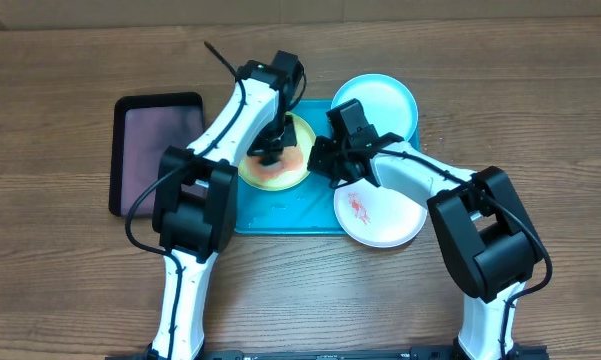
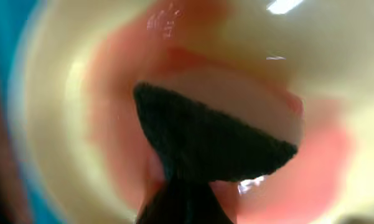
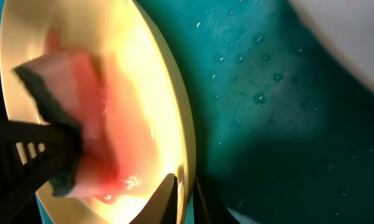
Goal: Clean dirty plates on tray and stack at the side
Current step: 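Scrub the yellow plate with the sponge in the left gripper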
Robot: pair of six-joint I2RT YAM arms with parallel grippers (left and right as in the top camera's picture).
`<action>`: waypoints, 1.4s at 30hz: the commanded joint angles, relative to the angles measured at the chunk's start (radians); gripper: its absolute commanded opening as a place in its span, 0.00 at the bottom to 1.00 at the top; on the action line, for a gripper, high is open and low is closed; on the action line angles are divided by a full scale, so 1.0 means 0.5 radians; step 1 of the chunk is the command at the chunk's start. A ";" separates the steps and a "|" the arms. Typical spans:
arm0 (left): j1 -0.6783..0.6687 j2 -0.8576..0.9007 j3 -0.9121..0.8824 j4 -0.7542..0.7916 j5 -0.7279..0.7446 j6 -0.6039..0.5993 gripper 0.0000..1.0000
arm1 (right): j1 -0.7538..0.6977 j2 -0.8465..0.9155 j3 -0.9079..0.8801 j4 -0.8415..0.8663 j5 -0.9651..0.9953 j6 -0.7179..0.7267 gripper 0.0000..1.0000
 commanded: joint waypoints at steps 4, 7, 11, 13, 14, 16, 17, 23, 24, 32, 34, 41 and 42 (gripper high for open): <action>0.026 0.032 0.014 -0.246 -0.208 -0.224 0.04 | 0.002 0.034 0.036 -0.002 0.005 -0.011 0.12; 0.027 0.032 0.013 -0.207 0.323 0.230 0.04 | 0.002 0.034 0.036 -0.002 0.005 -0.011 0.11; 0.030 0.032 0.014 -0.150 0.850 0.611 0.04 | 0.002 0.034 0.036 -0.002 -0.014 -0.011 0.11; 0.030 0.032 0.014 -0.127 0.859 0.608 0.04 | 0.002 0.034 0.036 0.000 -0.054 -0.009 0.11; 0.030 0.032 0.014 -0.114 0.850 0.593 0.04 | 0.002 0.034 0.036 0.006 -0.072 -0.002 0.11; 0.030 0.032 0.014 -0.083 0.774 0.491 0.04 | 0.002 0.034 0.036 0.027 -0.109 0.008 0.11; 0.030 0.032 0.013 -0.062 0.688 0.399 0.04 | 0.002 0.034 0.036 0.029 -0.108 0.038 0.11; 0.056 0.032 0.014 0.027 0.142 -0.132 0.04 | 0.002 0.034 0.036 0.002 -0.108 0.048 0.10; 0.066 0.032 0.017 0.027 0.071 -0.205 0.04 | 0.002 0.034 0.036 -0.005 -0.107 0.047 0.10; 0.159 0.032 0.072 -0.072 -0.326 -0.426 0.04 | 0.002 0.034 0.036 -0.072 -0.105 0.024 0.10; 0.169 0.032 0.072 -0.079 -0.344 -0.349 0.04 | 0.002 0.034 0.036 -0.076 -0.099 0.020 0.10; 0.153 0.032 0.072 -0.199 -0.143 0.027 0.04 | -0.006 0.034 0.037 0.019 -0.101 0.002 0.11; 0.153 0.032 0.072 -0.192 -0.049 0.124 0.04 | -0.008 0.034 0.037 0.068 -0.101 -0.007 0.13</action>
